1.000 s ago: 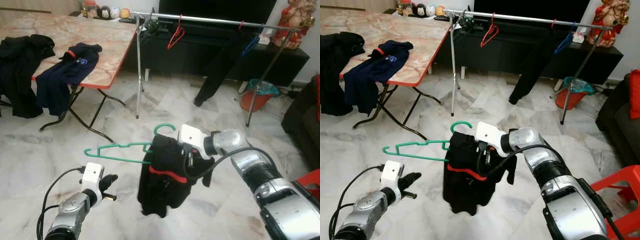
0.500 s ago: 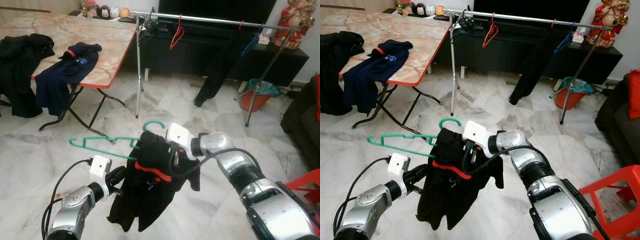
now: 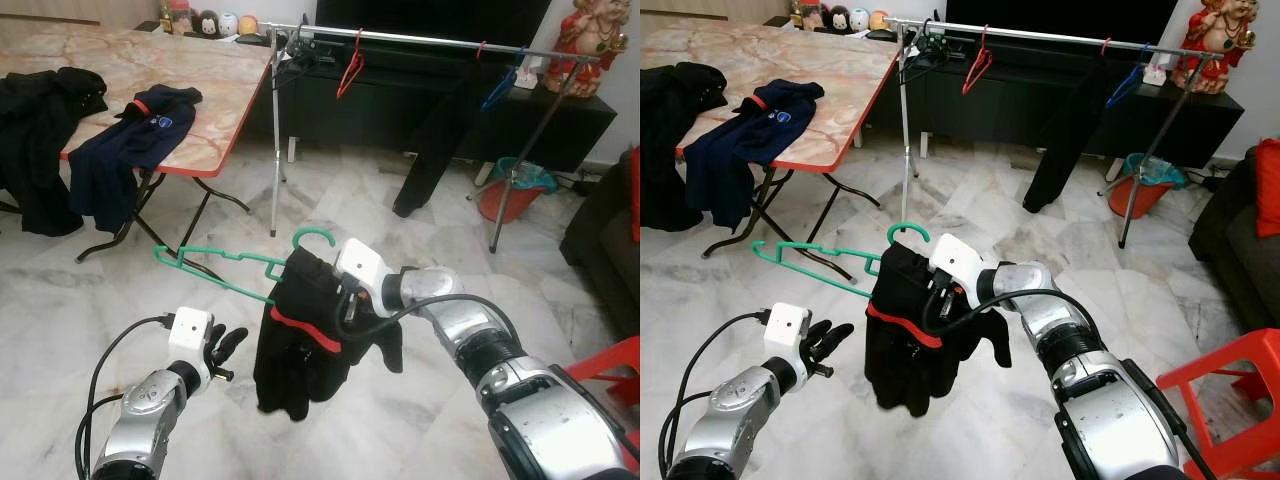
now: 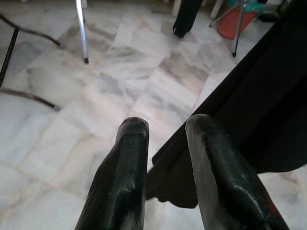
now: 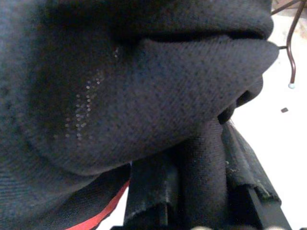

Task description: Hang hanger

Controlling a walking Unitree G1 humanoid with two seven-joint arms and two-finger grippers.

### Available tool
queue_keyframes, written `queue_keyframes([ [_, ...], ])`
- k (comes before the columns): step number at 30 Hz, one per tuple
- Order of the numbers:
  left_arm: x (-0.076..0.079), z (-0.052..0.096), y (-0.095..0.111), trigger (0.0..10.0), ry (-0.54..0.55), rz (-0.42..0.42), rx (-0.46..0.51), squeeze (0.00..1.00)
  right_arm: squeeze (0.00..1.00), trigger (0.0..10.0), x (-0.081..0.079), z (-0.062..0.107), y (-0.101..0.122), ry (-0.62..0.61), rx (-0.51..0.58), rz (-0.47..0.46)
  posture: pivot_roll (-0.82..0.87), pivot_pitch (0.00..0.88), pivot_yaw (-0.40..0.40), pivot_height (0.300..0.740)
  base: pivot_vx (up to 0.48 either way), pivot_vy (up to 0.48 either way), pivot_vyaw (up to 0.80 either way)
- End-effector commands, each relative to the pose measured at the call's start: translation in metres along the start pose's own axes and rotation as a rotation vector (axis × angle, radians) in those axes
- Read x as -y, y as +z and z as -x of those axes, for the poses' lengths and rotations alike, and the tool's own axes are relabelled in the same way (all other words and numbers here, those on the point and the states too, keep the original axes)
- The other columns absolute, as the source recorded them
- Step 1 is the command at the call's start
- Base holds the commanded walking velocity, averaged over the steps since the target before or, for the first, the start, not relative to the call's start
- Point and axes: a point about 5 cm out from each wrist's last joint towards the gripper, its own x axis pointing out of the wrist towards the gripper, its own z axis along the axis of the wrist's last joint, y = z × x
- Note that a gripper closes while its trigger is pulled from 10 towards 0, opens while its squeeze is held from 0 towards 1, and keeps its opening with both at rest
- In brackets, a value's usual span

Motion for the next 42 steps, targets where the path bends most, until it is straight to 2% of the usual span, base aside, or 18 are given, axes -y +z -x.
queue_keyframes([
  [1, 0.006, 0.000, 0.004, 10.0, -0.044, 0.026, 0.027, 0.00, 0.00, 10.0, 0.004, 0.002, 0.005, -0.008, 0.016, 0.003, 0.19, 0.000, -0.123, 0.740, 0.000, 0.000, 0.00],
  [6, 0.017, 0.000, 0.009, 10.0, -0.138, 0.046, 0.036, 0.00, 0.00, 10.0, 0.005, -0.001, 0.010, -0.021, 0.022, 0.006, 0.19, 0.000, -0.127, 0.740, 0.000, 0.000, 0.00],
  [21, 0.020, -0.004, 0.019, 10.0, -0.146, 0.029, 0.042, 0.00, 0.00, 10.0, 0.003, -0.015, 0.027, -0.047, 0.069, -0.019, 0.20, 0.000, -0.133, 0.740, 0.000, 0.000, 0.00],
  [25, 0.024, -0.004, 0.025, 10.0, -0.151, 0.014, 0.064, 0.00, 0.00, 10.0, 0.005, -0.017, 0.029, -0.088, 0.059, -0.032, 0.20, 0.000, -0.132, 0.740, 0.000, 0.000, 0.00],
  [28, 0.029, -0.004, 0.031, 10.0, -0.168, -0.029, 0.072, 0.00, 0.00, 10.0, 0.010, -0.019, 0.029, -0.176, 0.035, -0.082, 0.20, 0.000, -0.132, 0.740, 0.000, 0.000, 0.00],
  [33, 0.035, -0.006, 0.035, 10.0, -0.189, -0.068, 0.071, 0.00, 0.00, 10.0, 0.012, -0.022, 0.031, -0.220, 0.026, -0.115, 0.21, 0.000, -0.136, 0.740, 0.000, 0.000, 0.00],
  [40, 0.040, -0.008, 0.037, 10.0, -0.197, -0.104, 0.054, 0.00, 0.00, 10.0, 0.011, -0.026, 0.036, -0.219, 0.037, -0.133, 0.21, 0.000, -0.138, 0.740, 0.000, 0.000, 0.00],
  [42, 0.038, -0.010, 0.036, 10.0, -0.166, -0.122, 0.048, 0.00, 0.00, 10.0, 0.010, -0.027, 0.037, -0.210, 0.037, -0.130, 0.21, 0.000, -0.139, 0.740, 0.000, 0.000, 0.00],
])
